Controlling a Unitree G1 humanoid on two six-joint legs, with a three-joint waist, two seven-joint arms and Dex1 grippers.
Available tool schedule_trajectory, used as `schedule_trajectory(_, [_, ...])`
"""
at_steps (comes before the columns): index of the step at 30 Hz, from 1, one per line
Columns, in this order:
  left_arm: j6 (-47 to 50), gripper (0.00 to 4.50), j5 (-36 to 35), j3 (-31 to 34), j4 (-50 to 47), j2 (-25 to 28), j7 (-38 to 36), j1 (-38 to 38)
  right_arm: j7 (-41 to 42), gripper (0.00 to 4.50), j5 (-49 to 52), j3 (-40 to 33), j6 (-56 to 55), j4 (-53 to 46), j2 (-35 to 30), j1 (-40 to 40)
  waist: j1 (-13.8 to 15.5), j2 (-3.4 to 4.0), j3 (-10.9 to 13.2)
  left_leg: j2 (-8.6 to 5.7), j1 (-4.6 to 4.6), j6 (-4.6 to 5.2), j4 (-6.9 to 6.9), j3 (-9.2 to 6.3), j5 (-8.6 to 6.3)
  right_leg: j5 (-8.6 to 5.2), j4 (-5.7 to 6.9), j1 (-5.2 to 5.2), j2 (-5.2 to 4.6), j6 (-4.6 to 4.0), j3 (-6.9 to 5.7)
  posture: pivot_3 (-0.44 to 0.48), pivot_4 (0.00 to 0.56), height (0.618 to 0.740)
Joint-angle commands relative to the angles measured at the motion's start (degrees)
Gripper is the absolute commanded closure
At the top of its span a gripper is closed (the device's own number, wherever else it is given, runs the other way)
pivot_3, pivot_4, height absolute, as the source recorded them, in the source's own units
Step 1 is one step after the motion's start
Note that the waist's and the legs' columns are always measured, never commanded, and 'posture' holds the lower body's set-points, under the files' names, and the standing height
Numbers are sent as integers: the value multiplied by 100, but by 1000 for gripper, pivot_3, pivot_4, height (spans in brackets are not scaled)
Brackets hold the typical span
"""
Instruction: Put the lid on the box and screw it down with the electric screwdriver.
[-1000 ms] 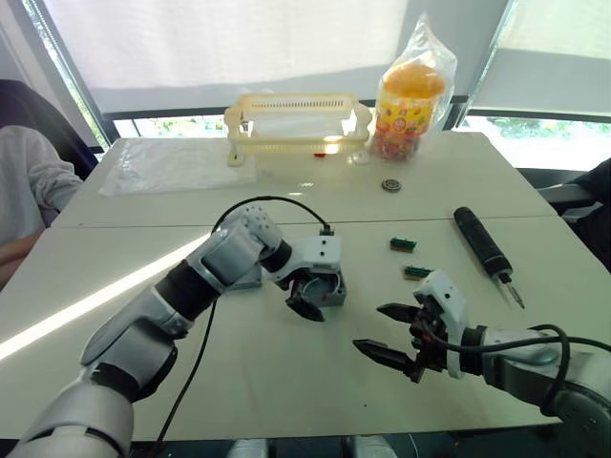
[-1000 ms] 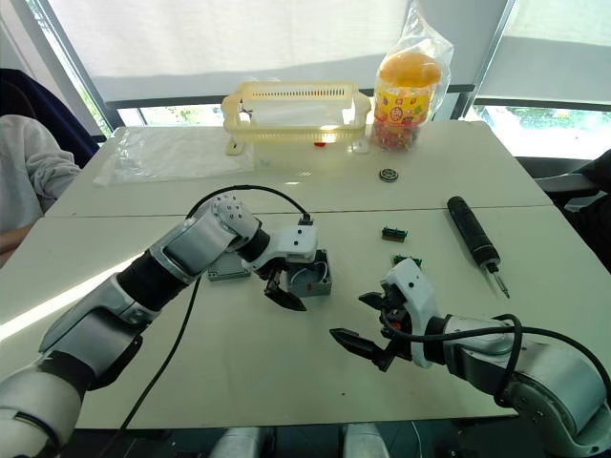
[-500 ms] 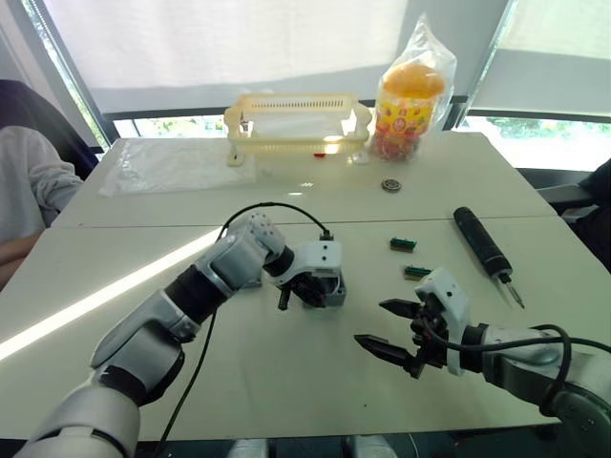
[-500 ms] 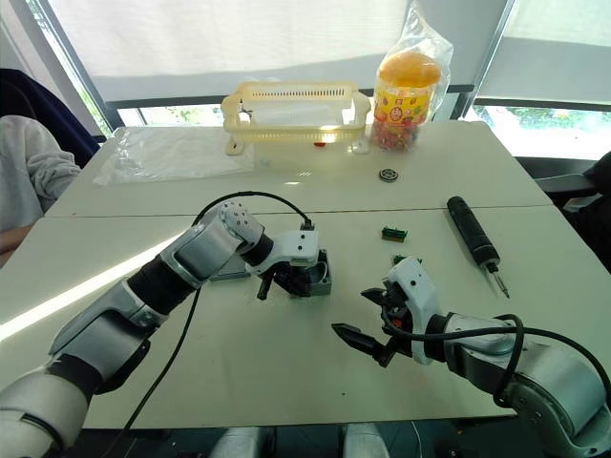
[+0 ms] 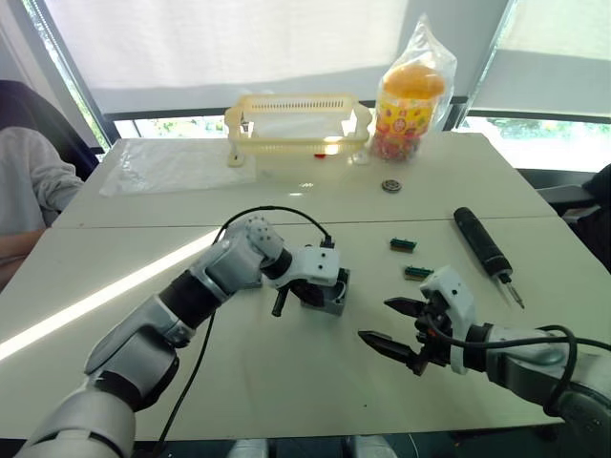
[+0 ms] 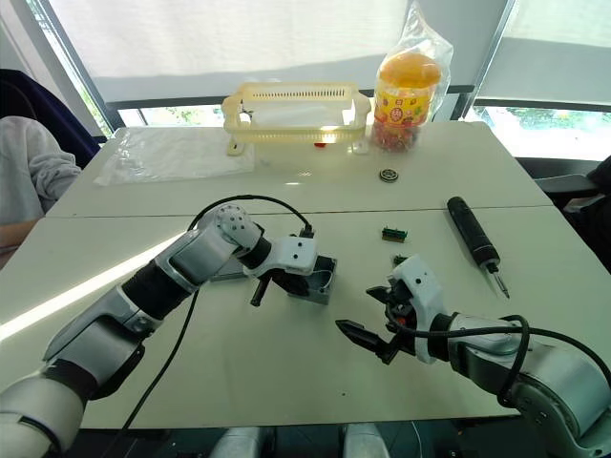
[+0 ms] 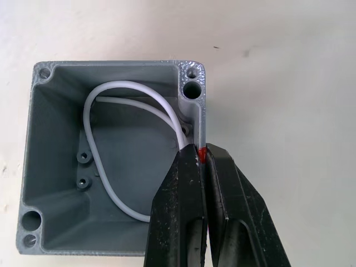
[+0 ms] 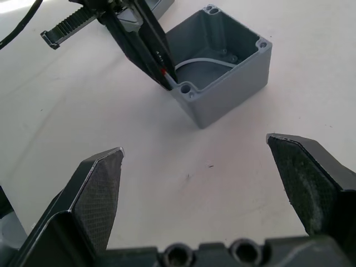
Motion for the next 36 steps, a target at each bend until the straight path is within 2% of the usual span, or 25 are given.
schedule_trajectory(1, [-943, 4490, -183, 229, 401, -108, -334, -133, 22, 0, 31, -222, -54, -241, -72, 119, -3, 0, 0, 0, -1, 0, 1, 0, 0, 0, 0, 0, 0, 0, 0, 0, 150, 740])
schedule_trajectory(10, [-2703, 4490, 249, 68, 1893, -532, -843, -627, -278, 0, 18, -276, -108, -466, 101, 436, 1, -1, 0, -1, -3, 3, 8, 0, -2, 0, 0, 2, 0, 0, -1, 0, 150, 740])
schedule_trajectory(14, [-3003, 4490, 407, 65, 2314, -733, -972, -851, -381, 0, 25, -270, -118, -536, 137, 513, 0, -1, 0, -2, -4, 8, 19, -1, -4, 0, 0, 7, 0, 0, -1, 0, 150, 740])
schedule_trajectory(23, [-3224, 4490, 280, -195, 2706, -801, -1009, -1131, -527, 0, 80, -278, -150, -621, 231, 656, -7, -1, 0, -1, -6, 33, 43, -2, -19, -1, 1, 16, 1, 1, -2, 0, 150, 740])
schedule_trajectory(26, [-3174, 3616, 131, -213, 2830, -815, -1009, -1230, -511, 0, 68, -275, -141, -574, 213, 601, -15, -1, 1, -1, -6, 33, 45, -2, -19, -1, 1, 16, 1, 1, -2, 0, 150, 740])
schedule_trajectory(27, [-3189, 3165, 152, -157, 2844, -830, -1009, -1240, -494, 0, 74, -273, -123, -559, 189, 588, -17, -1, 1, -1, -6, 34, 44, -2, -20, -1, 1, 16, 1, 1, -1, 0, 150, 740])
schedule_trajectory(28, [-3219, 2514, 208, -69, 2846, -848, -1009, -1234, -464, 0, 67, -255, -98, -561, 141, 583, -18, -1, 1, -1, -6, 36, 44, -2, -21, -1, 1, 16, 1, 2, -2, 0, 150, 740])
schedule_trajectory(29, [-3235, 2122, 296, 12, 2834, -841, -934, -1241, -411, 0, 75, -223, -50, -582, 57, 565, -18, -1, 1, -1, -6, 37, 44, -3, -22, -1, 1, 15, 2, 2, -2, 0, 150, 740])
schedule_trajectory(32, [-3087, 2122, 114, 117, 2572, -608, -984, -1294, -294, 0, 249, -295, 47, -582, -118, 434, -32, -1, 2, -1, -6, 39, 44, -2, -23, -1, 1, 15, 2, 2, -1, 0, 150, 740])
schedule_trajectory(36, [-2162, 2122, -717, 280, 1665, -88, -1009, -1261, -229, 0, 566, -515, 140, -463, -262, 228, -31, 1, 4, 3, -7, 45, 43, -3, -26, -1, 2, 11, 5, 2, -1, 0, 150, 740])
